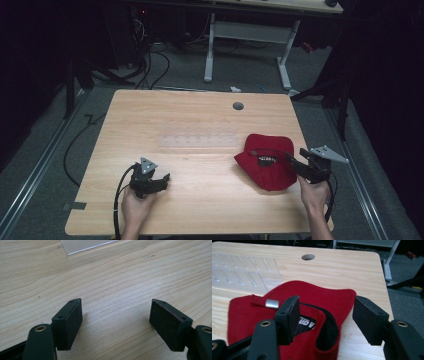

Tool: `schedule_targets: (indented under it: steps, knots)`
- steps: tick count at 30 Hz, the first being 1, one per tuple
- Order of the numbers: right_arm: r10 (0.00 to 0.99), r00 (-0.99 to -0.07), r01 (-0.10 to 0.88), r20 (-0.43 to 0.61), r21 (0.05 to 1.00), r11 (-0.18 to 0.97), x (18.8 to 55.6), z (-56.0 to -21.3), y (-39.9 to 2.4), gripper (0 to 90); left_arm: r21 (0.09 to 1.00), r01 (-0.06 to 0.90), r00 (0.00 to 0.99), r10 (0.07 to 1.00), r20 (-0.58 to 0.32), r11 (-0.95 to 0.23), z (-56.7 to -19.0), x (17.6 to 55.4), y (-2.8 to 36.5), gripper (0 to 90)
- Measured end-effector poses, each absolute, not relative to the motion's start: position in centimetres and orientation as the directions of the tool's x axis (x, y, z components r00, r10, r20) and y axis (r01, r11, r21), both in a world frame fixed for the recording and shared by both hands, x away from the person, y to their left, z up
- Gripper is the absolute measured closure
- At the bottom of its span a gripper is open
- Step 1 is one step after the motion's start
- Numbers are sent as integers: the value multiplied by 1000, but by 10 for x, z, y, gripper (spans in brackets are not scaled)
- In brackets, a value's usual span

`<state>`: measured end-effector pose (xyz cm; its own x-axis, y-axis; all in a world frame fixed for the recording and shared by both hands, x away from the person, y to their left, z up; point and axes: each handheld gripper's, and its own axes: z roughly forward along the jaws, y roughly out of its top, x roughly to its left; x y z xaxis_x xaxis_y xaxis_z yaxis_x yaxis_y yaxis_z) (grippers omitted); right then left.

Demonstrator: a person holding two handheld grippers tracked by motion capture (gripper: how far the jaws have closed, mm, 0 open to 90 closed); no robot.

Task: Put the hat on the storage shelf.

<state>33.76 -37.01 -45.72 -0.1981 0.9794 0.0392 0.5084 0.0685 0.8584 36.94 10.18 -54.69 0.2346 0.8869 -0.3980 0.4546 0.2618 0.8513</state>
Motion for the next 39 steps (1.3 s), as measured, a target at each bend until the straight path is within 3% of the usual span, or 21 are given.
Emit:
schedule_targets:
  steps: [21, 31, 39]
  knots:
    - [980, -173, 613, 94, 790, 32, 366, -490, -375, 357, 852, 454, 234, 887, -398, 262, -547, 369, 102, 267]
    - [981, -164, 642, 101, 766, 28, 376, -503, -371, 494, 852, 454, 234, 887, -398, 262, -547, 369, 102, 267]
    - [973, -175, 649, 149, 761, 0, 374, -513, -376, 699, 852, 454, 234, 887, -398, 262, -547, 369, 102, 267]
